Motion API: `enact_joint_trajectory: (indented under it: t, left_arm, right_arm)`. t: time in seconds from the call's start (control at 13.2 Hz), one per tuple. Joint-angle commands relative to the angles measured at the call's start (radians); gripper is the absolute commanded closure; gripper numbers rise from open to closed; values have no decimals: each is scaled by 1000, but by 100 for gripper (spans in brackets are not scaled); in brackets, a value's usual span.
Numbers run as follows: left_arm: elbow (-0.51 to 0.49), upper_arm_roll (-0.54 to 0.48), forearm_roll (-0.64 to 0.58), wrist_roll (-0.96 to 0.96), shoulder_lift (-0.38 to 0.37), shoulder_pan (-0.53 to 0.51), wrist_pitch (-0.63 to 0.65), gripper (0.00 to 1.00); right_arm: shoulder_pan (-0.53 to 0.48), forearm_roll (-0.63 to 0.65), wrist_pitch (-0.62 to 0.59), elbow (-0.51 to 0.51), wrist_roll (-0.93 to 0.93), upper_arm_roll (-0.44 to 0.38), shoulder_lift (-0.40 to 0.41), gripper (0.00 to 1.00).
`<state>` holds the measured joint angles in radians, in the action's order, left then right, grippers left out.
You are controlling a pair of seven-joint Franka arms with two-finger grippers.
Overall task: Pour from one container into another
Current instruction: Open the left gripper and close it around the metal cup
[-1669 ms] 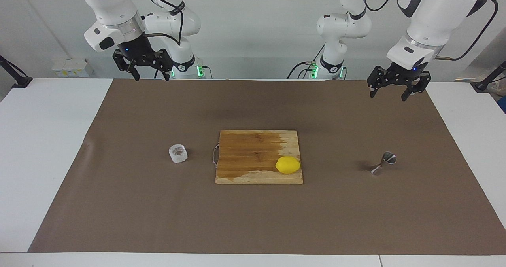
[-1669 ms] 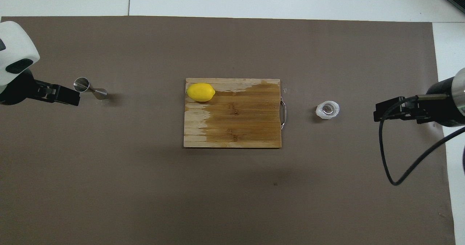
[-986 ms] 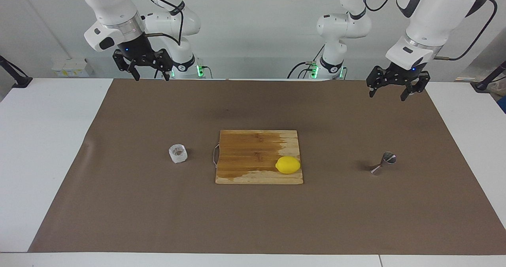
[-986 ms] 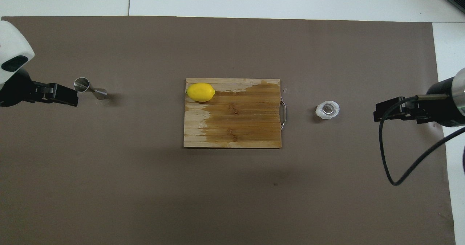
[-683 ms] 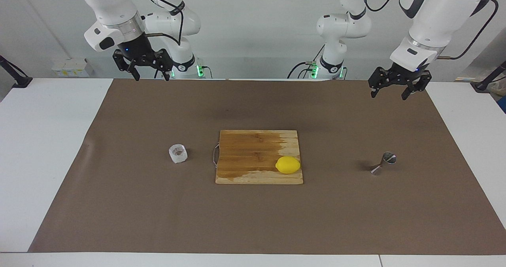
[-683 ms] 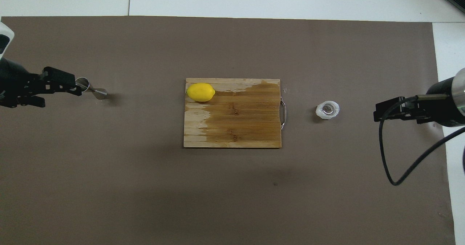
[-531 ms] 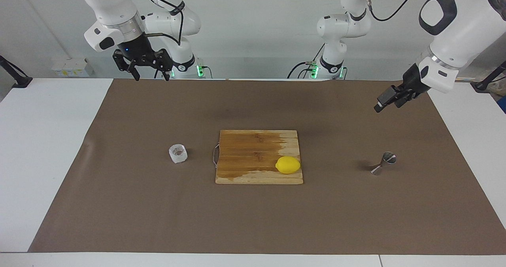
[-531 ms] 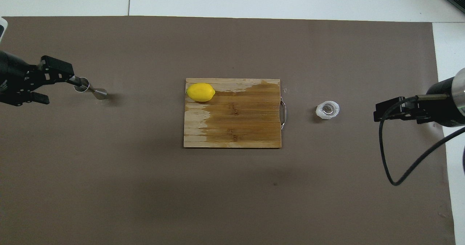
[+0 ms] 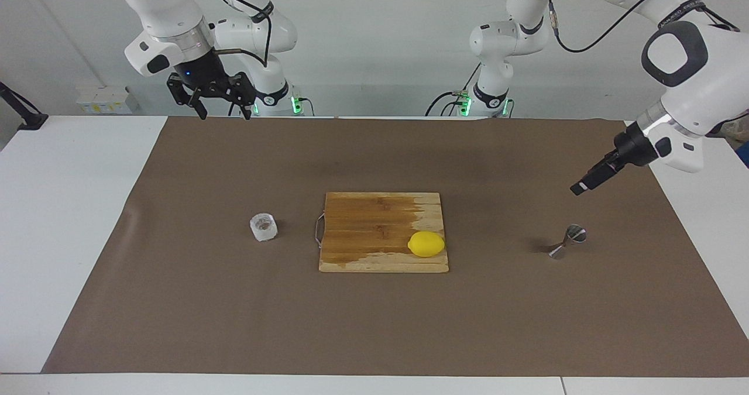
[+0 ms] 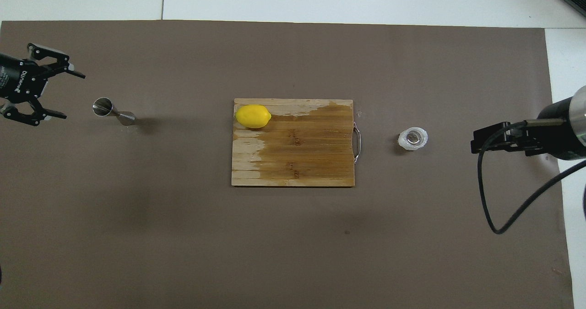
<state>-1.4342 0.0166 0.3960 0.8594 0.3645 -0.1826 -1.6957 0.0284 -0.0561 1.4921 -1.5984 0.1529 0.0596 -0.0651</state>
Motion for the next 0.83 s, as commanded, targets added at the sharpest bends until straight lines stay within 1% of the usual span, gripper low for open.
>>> enact_joint_trajectory:
  t: [0.0, 0.08, 0.15, 0.23, 0.3, 0.38, 0.46, 0.53, 0.61, 0.76]
  left_arm:
    - [135, 2, 47, 153, 155, -55, 16, 0]
    - [161, 0, 46, 199, 193, -57, 8, 0]
    - [163, 2, 47, 216, 218, -61, -8, 0]
    - [143, 2, 59, 225, 224, -80, -65, 0]
    - [83, 0, 75, 225, 217, -78, -134, 0]
    - [5, 0, 86, 227, 197, -77, -177, 0]
    - [-88, 0, 107, 225, 157, -81, -227, 0]
    - [-171, 0, 153, 227, 125, -86, -258, 0]
    - [-230, -1, 168, 225, 104, -86, -277, 0]
    - [-311, 0, 175, 224, 76, -78, -327, 0]
  right_arm:
    - [-18, -27, -1, -5, 19, 9, -9, 0]
    - [-18, -27, -1, -5, 19, 9, -9, 0]
    - [-18, -27, -1, -5, 19, 9, -9, 0]
    - [-18, -27, -1, -5, 19, 9, -9, 0]
    - [-18, -27, -1, -5, 19, 9, -9, 0]
    - [-18, -27, -1, -5, 19, 9, -9, 0]
    - [-18, -27, -1, -5, 19, 9, -9, 0]
    - [-18, -27, -1, -5, 19, 9, -9, 0]
    - [-18, -27, -1, -5, 19, 9, -9, 0]
    - [-18, -27, -1, -5, 19, 9, -9, 0]
